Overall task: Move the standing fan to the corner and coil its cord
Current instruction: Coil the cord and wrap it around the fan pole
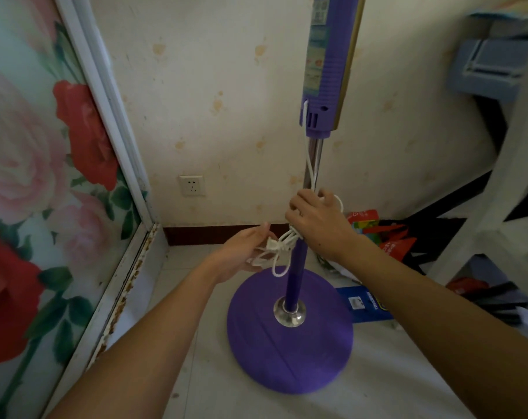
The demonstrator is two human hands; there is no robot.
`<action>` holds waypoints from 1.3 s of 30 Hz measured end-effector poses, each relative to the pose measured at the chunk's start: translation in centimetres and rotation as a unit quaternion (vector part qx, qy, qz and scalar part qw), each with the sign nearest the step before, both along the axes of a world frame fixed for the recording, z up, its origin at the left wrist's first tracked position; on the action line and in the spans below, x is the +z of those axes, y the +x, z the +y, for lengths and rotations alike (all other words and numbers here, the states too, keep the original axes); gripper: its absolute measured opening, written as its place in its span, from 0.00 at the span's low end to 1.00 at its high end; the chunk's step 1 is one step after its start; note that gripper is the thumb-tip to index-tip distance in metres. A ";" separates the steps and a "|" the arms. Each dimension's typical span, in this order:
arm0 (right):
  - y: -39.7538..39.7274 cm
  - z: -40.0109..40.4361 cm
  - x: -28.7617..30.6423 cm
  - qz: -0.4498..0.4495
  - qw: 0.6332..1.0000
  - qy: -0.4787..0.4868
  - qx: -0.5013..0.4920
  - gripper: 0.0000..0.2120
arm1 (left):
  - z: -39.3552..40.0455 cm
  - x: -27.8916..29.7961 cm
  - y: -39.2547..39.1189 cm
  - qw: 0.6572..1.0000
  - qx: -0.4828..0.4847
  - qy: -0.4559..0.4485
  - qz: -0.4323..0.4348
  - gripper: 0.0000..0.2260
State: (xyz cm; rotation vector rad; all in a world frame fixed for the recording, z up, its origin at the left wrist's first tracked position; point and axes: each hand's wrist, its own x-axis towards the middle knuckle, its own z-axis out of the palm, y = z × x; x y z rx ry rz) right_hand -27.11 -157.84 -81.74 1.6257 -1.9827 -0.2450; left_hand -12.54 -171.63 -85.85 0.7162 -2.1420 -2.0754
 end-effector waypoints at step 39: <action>-0.5 1.2 -1.3 -0.163 0.970 -0.102 0.148 0.22 | -2.4 0.5 -0.3 0.969 0.121 -0.201 0.072 0.11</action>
